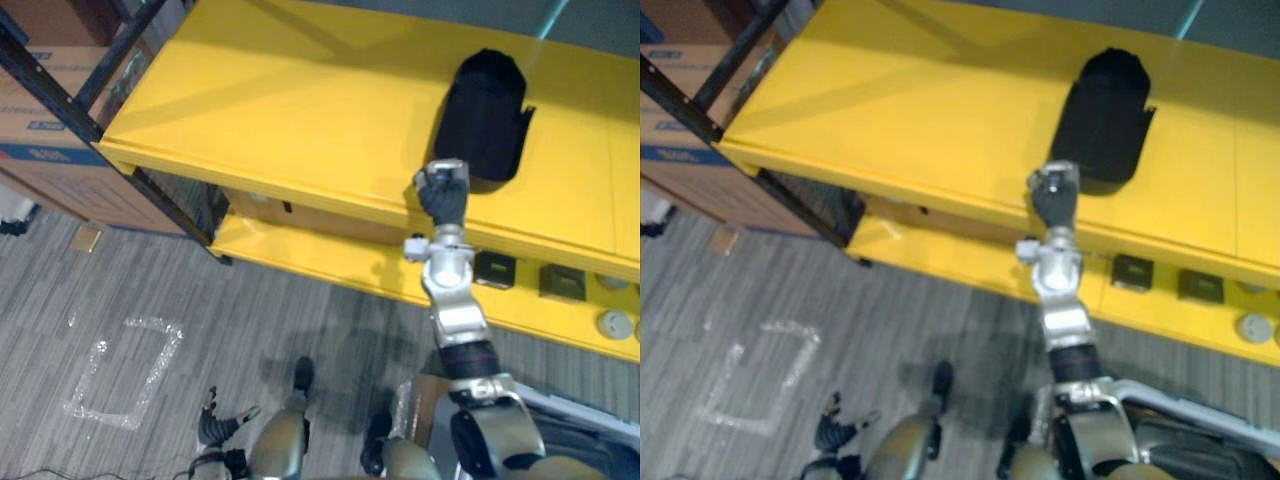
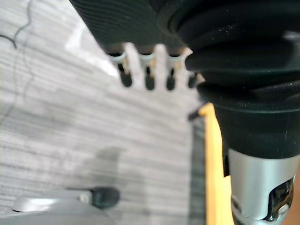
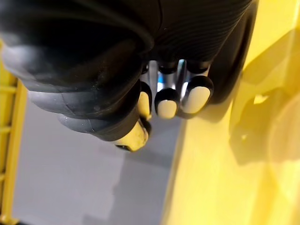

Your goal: Walk over and take plastic housings, then place them on the shelf

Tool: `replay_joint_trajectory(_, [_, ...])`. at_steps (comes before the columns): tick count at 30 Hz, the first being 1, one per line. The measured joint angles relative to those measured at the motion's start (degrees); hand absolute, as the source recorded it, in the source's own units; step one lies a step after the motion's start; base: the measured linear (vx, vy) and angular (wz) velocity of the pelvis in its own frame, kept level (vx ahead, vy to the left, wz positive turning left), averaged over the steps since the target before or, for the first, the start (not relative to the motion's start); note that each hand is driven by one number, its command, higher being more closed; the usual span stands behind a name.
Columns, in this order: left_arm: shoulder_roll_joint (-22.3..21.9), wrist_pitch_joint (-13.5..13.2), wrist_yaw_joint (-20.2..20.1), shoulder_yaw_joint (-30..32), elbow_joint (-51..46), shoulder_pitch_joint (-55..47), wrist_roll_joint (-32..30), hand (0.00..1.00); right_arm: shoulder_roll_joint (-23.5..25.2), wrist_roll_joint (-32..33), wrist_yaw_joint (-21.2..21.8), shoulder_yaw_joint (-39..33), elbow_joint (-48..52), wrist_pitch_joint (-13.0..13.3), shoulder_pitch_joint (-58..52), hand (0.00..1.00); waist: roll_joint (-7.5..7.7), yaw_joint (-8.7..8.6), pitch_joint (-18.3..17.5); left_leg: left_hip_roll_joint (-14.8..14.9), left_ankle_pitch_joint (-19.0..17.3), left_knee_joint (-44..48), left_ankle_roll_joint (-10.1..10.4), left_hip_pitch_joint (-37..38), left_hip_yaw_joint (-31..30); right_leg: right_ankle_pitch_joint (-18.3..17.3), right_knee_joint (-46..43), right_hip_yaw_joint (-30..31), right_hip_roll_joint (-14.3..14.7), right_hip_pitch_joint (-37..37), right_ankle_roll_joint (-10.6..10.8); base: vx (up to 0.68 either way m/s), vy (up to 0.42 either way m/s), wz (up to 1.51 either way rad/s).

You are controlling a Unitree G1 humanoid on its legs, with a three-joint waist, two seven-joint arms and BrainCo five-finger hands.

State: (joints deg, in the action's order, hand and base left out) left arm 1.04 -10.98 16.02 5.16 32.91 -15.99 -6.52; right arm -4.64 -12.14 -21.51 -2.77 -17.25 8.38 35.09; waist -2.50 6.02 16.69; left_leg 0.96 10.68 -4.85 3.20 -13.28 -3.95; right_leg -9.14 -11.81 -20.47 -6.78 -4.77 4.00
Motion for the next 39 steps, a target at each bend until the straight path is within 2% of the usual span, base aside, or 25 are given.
replay_joint_trajectory(10, [0.78, 0.22, 1.68, -1.53, 1.04, 1.07, 1.69, 0.0, 0.58, 0.05, -3.56, -3.3, -2.57, -2.1, 1.91, 1.0, -0.31, 0.08, 0.87, 0.06, 0.0, -0.02, 0.01, -0.03, -0.01, -0.01, 0.0, 0.08, 0.05, -0.03, -0.01, 0.0, -0.003, 0.0])
replay_joint_trajectory(14, [0.82, 0.22, 1.81, -1.62, 1.57, 1.48, 1.85, 0.0, 0.6, 0.11, -3.68, -4.49, -5.06, -2.28, 3.52, 1.0, -0.45, 0.07, 1.13, 0.08, 0.0, -0.03, 0.01, -0.12, -0.05, -0.01, 0.0, 0.09, 0.07, -0.1, -0.01, 0.0, 0.0, 0.0])
replay_joint_trajectory(18, [0.94, 0.3, 1.91, -1.96, 1.59, 2.42, 2.13, 0.0, 0.51, 0.12, -5.07, -5.66, -5.91, -2.29, 6.81, 1.0, -0.96, 0.03, 3.34, 0.16, 0.05, -0.17, 0.09, -0.41, -0.17, 0.0, -0.22, 0.07, 0.13, -0.41, -0.01, 0.0, 0.0, 0.0])
replay_joint_trajectory(24, [1.12, 0.32, 3.11, -2.55, 1.57, 2.52, 2.24, 0.0, -0.33, 0.14, -6.22, -7.18, -8.73, -2.23, 10.68, 1.0, -1.08, 0.13, 3.5, -0.09, 0.21, 0.02, 0.09, -1.12, -0.41, -0.06, -0.37, 0.06, -0.02, -1.17, -0.07, 0.01, -0.014, 0.01])
replay_joint_trajectory(26, [1.68, 0.31, 3.47, -4.05, 1.57, 2.79, 2.99, 0.0, -1.47, 0.16, -6.65, -7.39, -10.56, -2.11, 12.7, 1.0, -1.74, 0.15, 3.91, -0.13, 0.26, 0.01, 0.11, -1.21, -0.66, -0.15, -0.43, 0.05, -0.01, -1.17, -0.12, 0.01, -0.029, 0.05])
replay_joint_trajectory(30, [1.69, 0.31, 3.8, -4.15, 1.63, 2.97, 3.87, 0.0, -2.53, 0.78, -7.52, -7.91, -12.84, -2.08, 14.93, 1.0, -2.01, 0.12, 4.04, -0.13, 0.37, -0.01, 0.24, -1.55, -1.26, -0.32, -0.46, -0.17, 0.1, -1.29, -0.23, -0.01, -0.03, 0.06])
replay_joint_trajectory(35, [1.69, 0.33, 3.96, -4.21, 2.14, 3.53, 4.0, 0.0, -2.71, 1.16, -8.27, -8.43, -13.62, -2.15, 15.97, 1.0, -2.11, 0.12, 4.1, -0.13, 0.43, -0.01, 0.31, -1.82, -1.67, -0.47, -0.5, -0.23, 0.19, -1.39, -0.43, 0.0, -0.034, 0.05])
replay_joint_trajectory(39, [1.3, 0.92, 4.09, -4.23, 2.56, 5.22, 4.03, 0.0, -2.91, 1.12, -8.58, -7.96, -12.74, -2.15, 16.08, 1.0, -2.77, 0.03, 4.53, -0.1, 0.43, -0.01, 0.31, -1.82, -1.59, -0.47, -0.5, -0.11, 0.2, -1.43, -0.43, 0.0, 0.0, 0.0])
